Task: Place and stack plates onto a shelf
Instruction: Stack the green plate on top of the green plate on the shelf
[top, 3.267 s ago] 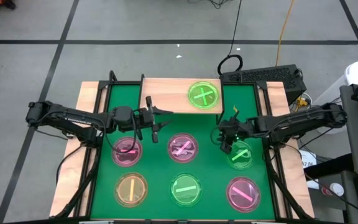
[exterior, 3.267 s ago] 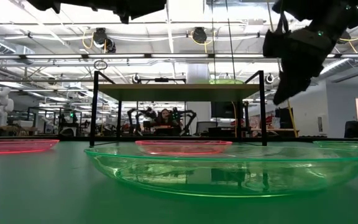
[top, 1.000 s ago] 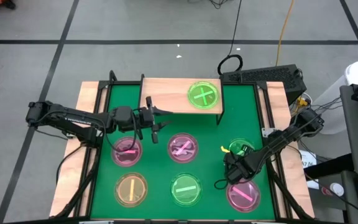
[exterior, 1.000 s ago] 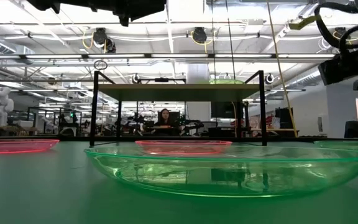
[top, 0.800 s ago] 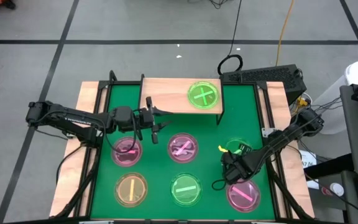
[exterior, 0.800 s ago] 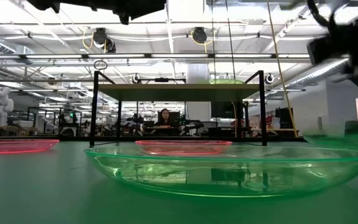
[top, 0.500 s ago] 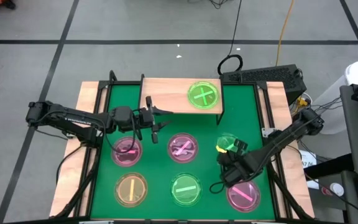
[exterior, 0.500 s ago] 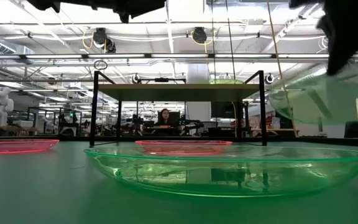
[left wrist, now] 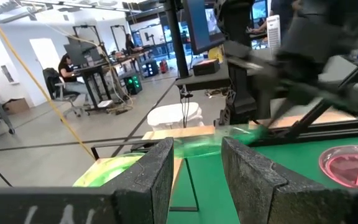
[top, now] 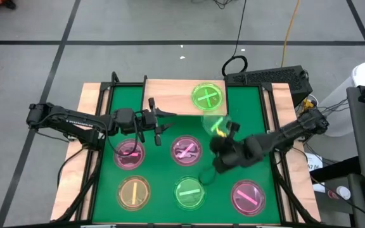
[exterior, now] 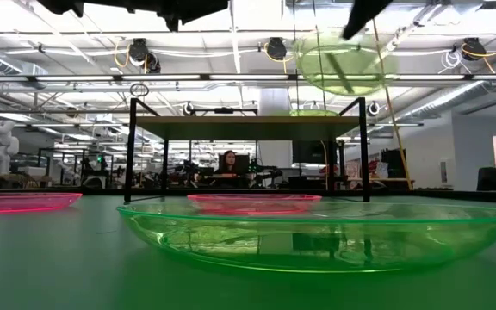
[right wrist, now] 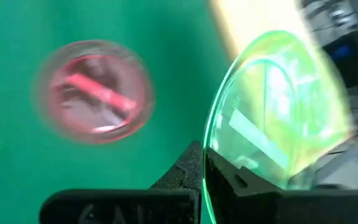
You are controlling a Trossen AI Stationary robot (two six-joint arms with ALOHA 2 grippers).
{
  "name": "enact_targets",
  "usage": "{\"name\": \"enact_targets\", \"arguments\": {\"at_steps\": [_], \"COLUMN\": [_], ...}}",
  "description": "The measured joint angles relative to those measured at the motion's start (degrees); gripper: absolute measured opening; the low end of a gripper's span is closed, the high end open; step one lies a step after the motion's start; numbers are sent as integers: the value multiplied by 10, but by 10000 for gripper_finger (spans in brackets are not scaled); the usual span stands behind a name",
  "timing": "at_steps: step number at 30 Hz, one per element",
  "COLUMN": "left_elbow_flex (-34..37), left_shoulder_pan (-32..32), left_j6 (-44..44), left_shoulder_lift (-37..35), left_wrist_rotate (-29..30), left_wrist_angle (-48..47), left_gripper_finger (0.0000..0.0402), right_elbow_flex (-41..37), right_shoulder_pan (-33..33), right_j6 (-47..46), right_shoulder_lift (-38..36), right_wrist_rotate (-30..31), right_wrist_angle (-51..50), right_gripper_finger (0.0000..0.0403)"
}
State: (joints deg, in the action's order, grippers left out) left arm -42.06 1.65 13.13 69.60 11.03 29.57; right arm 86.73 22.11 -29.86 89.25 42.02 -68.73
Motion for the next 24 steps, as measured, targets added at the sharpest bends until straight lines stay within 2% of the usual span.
{"name": "enact_targets", "arguments": {"at_steps": [4, 10, 16, 24], "left_elbow_flex": [0, 0, 0, 0], "left_shoulder_pan": [0, 0, -1, -1], "left_j6": [2, 29, 72, 85], "left_shoulder_lift": [0, 0, 0, 0], "left_wrist_rotate": [0, 0, 1, 1], "left_wrist_angle": [7, 8, 54, 82], "left_gripper_finger": [143, 143, 143, 143], "right_elbow_flex": [1, 1, -7, -43], "right_shoulder_pan": [-89, -184, -213, -214], "right_j6": [121, 253, 261, 237], "right_shoulder_lift": [0, 0, 0, 0], "right_wrist_rotate": [9, -32, -46, -49], "right_wrist_angle": [58, 155, 165, 193], "right_gripper_finger": [0, 0, 0, 0]}}
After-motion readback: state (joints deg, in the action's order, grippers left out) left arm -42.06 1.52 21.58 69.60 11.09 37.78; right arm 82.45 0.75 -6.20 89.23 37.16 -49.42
